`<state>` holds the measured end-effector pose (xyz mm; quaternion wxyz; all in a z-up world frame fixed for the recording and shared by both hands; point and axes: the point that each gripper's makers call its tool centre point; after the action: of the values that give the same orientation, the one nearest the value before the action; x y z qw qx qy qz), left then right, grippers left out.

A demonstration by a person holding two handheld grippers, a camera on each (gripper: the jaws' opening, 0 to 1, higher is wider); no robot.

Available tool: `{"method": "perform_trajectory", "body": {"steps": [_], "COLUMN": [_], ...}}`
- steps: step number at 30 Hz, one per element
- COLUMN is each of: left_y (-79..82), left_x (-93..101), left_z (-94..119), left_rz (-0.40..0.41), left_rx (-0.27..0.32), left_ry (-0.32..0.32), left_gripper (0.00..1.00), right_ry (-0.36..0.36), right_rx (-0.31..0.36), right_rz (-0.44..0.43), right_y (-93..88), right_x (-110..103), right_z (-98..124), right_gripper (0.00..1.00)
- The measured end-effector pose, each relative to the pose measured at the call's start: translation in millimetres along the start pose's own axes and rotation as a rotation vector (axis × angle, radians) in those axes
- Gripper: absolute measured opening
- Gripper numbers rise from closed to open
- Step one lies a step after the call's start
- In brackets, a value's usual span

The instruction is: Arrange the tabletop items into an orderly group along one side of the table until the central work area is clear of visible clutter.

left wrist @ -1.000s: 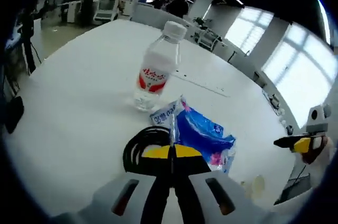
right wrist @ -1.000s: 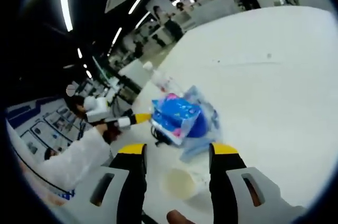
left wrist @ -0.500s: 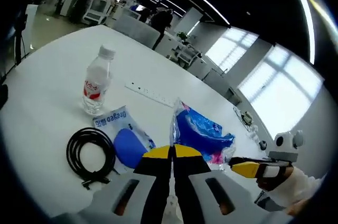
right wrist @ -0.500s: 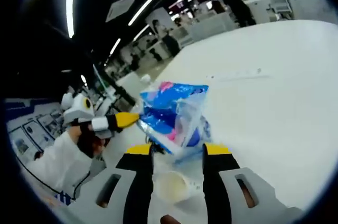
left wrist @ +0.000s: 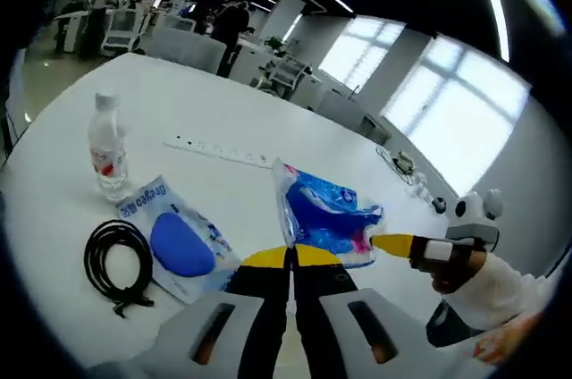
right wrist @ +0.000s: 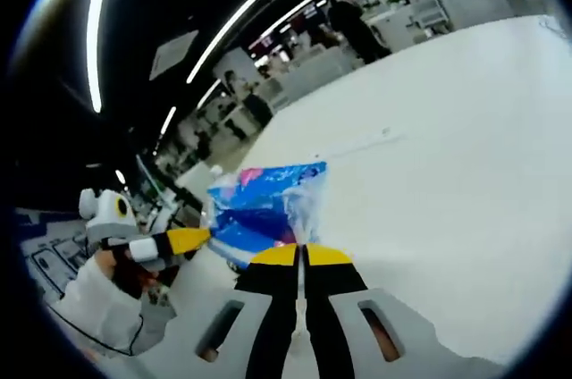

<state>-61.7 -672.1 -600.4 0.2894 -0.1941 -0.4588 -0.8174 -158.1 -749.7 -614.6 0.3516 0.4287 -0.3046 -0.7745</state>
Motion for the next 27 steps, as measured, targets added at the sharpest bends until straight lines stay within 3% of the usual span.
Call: {"method": "perform_trajectory", "body": {"steps": [6,10,16,22,27], "left_y": [-21.8,-28.3,-23.0,-21.2,-25.9], "left_x": [15.8,27.8,41.6,52.3,62.0], "left_z": [-25.7,-49.2,-87.8,-120.7,-154.5], "left_rz": [-0.138,-0.289,-0.266,-0.409,-0.386], "left_rx": [-0.112,-0.171,-0.213,-0.244,-0.282], "left_ry": [-0.016,-0.030,-0.069,-0.069,-0.091], "left_gripper": [0.00,0.00,0.00,0.00,0.01], "right_ry": [-0.078,-0.101,-0.158,-0.192,-0.177], "right_rx": [-0.007,0.003,0.023,0.001,-0.041], "right_rz": [0.087,0.084,0.075,0.107,0.162], "right_y": [1.5,7.8,17.5,29.3,48.8], "right_x": [33.9,55.4,88.8,119.2,148.6], "right_z": [13.9,22.1,30.5,26.6,24.0], "right_gripper": [0.00,0.00,0.00,0.00,0.00]}}
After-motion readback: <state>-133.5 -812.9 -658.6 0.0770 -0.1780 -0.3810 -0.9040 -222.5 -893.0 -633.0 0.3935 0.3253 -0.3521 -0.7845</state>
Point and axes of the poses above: the point that each gripper's makers call its tool centre point, and the gripper's own axes: z roughly backward along the fingers, x roughly to its right, y roughly out of its top, and after that the axes turned 10 degrees about z, right-handed
